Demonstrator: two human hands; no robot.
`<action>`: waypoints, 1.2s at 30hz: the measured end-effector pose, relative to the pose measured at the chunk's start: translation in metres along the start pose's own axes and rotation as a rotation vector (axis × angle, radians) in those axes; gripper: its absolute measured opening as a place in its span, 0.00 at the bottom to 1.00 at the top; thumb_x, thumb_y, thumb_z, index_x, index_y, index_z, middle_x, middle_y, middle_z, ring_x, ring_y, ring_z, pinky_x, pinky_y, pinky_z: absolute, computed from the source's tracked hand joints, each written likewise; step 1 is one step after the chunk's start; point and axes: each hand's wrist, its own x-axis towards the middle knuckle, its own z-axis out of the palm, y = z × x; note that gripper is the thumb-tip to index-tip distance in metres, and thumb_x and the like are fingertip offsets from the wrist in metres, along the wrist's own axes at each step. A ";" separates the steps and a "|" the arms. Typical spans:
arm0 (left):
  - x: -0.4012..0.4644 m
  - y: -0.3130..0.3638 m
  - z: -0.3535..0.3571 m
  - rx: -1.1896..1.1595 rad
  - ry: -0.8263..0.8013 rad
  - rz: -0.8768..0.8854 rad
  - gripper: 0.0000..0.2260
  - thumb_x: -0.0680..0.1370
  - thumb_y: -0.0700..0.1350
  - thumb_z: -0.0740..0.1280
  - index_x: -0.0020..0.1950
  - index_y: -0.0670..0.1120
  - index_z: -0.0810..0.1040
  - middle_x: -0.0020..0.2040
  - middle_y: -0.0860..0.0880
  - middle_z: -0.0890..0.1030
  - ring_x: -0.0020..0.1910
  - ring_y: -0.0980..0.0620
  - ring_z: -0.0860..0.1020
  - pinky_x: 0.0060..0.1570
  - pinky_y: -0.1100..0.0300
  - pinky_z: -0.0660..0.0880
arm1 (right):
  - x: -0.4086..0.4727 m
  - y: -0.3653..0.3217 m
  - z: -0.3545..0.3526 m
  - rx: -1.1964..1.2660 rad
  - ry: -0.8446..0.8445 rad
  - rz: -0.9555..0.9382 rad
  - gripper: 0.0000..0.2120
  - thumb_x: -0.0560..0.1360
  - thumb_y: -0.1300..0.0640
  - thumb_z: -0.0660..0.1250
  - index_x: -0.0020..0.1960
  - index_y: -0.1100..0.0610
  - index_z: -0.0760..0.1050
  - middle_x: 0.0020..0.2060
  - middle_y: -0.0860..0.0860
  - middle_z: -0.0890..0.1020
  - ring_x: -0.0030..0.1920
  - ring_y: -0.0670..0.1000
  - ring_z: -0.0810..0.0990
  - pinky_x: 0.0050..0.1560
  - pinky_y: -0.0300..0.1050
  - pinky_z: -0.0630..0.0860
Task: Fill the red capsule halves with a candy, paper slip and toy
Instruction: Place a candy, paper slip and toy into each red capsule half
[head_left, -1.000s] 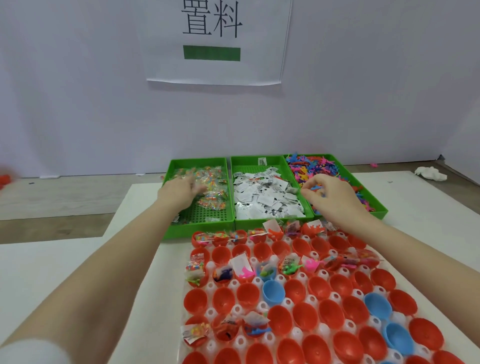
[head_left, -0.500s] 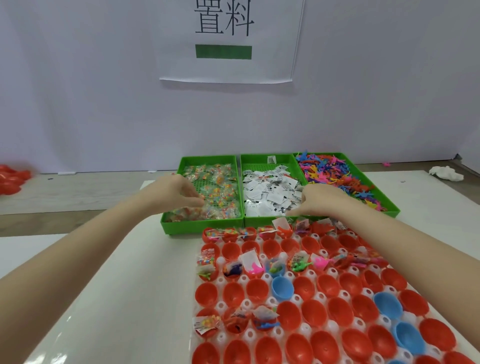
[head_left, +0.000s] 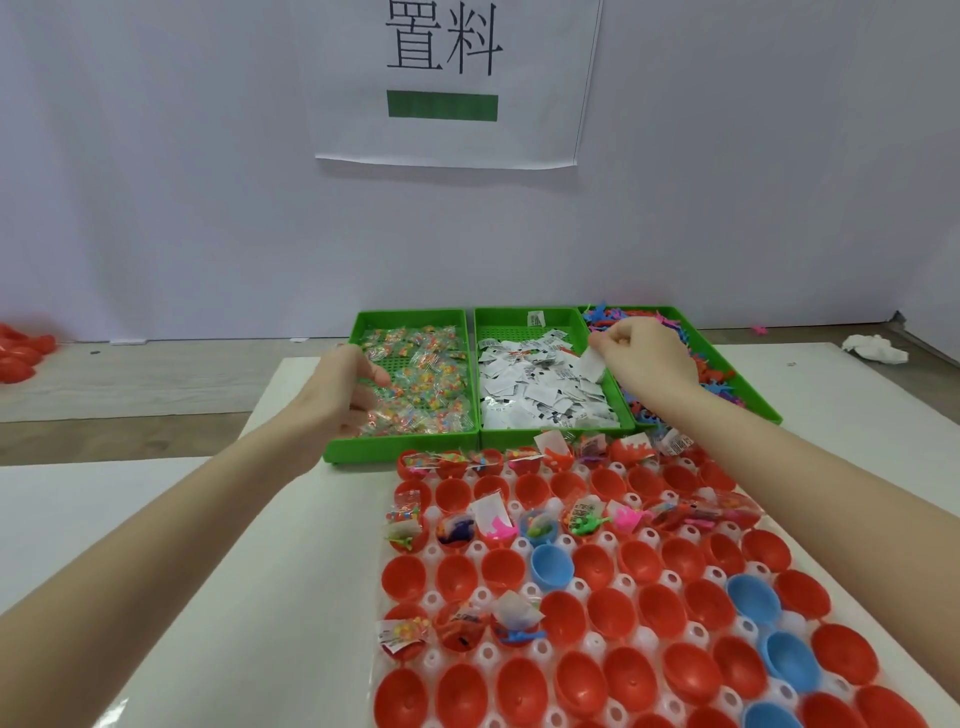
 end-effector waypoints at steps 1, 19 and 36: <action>-0.010 0.004 0.003 -0.132 -0.067 -0.037 0.05 0.72 0.39 0.52 0.38 0.45 0.66 0.20 0.53 0.60 0.17 0.57 0.56 0.18 0.69 0.51 | -0.007 -0.009 -0.004 0.155 -0.030 0.029 0.13 0.78 0.51 0.61 0.43 0.59 0.77 0.30 0.47 0.74 0.34 0.47 0.72 0.47 0.45 0.72; -0.148 -0.023 0.073 -0.698 -0.443 0.083 0.11 0.64 0.42 0.69 0.44 0.45 0.85 0.48 0.46 0.84 0.48 0.53 0.82 0.43 0.65 0.78 | -0.153 -0.060 -0.048 0.618 -0.324 -0.119 0.09 0.75 0.57 0.65 0.40 0.62 0.77 0.29 0.56 0.67 0.30 0.49 0.64 0.32 0.36 0.65; -0.173 -0.027 0.078 -0.364 -0.107 0.324 0.13 0.63 0.44 0.71 0.45 0.57 0.82 0.37 0.49 0.84 0.40 0.52 0.83 0.47 0.51 0.80 | -0.158 -0.052 -0.062 1.091 -0.470 0.228 0.15 0.77 0.57 0.49 0.46 0.60 0.74 0.24 0.47 0.65 0.24 0.44 0.59 0.23 0.36 0.55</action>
